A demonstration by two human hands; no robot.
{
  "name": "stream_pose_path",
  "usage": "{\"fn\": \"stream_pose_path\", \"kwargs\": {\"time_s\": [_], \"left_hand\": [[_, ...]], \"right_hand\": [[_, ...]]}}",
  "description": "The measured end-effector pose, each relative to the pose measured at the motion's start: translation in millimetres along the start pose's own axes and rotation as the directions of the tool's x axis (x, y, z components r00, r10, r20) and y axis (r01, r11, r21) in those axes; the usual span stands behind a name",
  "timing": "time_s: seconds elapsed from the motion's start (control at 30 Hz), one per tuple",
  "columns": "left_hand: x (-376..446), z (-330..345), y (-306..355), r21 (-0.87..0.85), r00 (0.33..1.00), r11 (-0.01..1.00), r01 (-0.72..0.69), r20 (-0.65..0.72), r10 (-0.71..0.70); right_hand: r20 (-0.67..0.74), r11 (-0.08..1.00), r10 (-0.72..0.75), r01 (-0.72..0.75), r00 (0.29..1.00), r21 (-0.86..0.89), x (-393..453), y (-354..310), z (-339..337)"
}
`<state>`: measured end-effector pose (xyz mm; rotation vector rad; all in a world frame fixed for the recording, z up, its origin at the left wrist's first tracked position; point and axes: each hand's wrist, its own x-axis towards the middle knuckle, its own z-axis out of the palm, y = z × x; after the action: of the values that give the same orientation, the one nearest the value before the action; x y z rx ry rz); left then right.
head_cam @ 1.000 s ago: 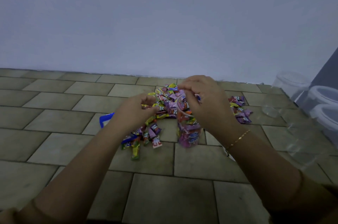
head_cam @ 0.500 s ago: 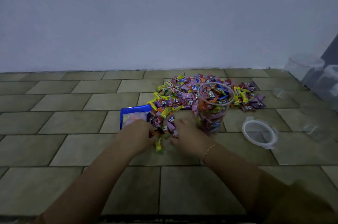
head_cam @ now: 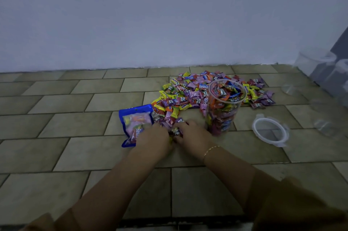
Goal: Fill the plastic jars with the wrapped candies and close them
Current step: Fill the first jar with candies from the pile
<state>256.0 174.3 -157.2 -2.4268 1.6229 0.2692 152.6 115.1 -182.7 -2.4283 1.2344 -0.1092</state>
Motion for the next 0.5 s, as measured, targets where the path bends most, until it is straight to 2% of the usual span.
{"fn": "stream_pose_path", "kwargs": {"time_s": [0.1,0.2,0.27,0.33,0.37,0.43,0.47,0.5], "left_hand": [[4,-4,5,0.048,0.978,0.999,0.018,0.208,-0.028],[7,-11,9,0.092,0.975,0.996,-0.007,0.222,-0.014],[7,-21,14,0.093,0.945,0.995,0.031,0.322,-0.060],[7,-24,16,0.078,0.934,0.995,0.058,0.348,-0.082],[4,-21,14,0.070,0.957,0.997,0.021,0.288,-0.040],[-4,-11,7,0.036,0.996,0.997,-0.067,0.064,0.065],[-7,-6,4,0.007,0.995,0.995,-0.098,-0.035,0.098],[-8,-3,1,-0.023,0.991,0.994,-0.109,-0.076,0.107]], "right_hand": [[-0.021,0.999,0.001,0.000,1.000,0.039,-4,2,-2],[-0.052,0.996,-0.035,0.039,0.998,0.080,-9,5,-5],[-0.063,0.991,-0.048,0.055,0.997,0.120,-15,7,-9],[-0.091,0.984,-0.057,0.071,0.994,0.162,-21,6,-15],[-0.113,0.981,-0.064,0.084,0.991,0.176,-24,6,-19],[-0.166,0.974,-0.087,0.119,0.982,0.195,-30,2,-32],[-0.193,0.969,-0.106,0.145,0.976,0.201,-34,0,-39],[-0.220,0.964,-0.124,0.171,0.968,0.205,-37,-2,-47]]}}
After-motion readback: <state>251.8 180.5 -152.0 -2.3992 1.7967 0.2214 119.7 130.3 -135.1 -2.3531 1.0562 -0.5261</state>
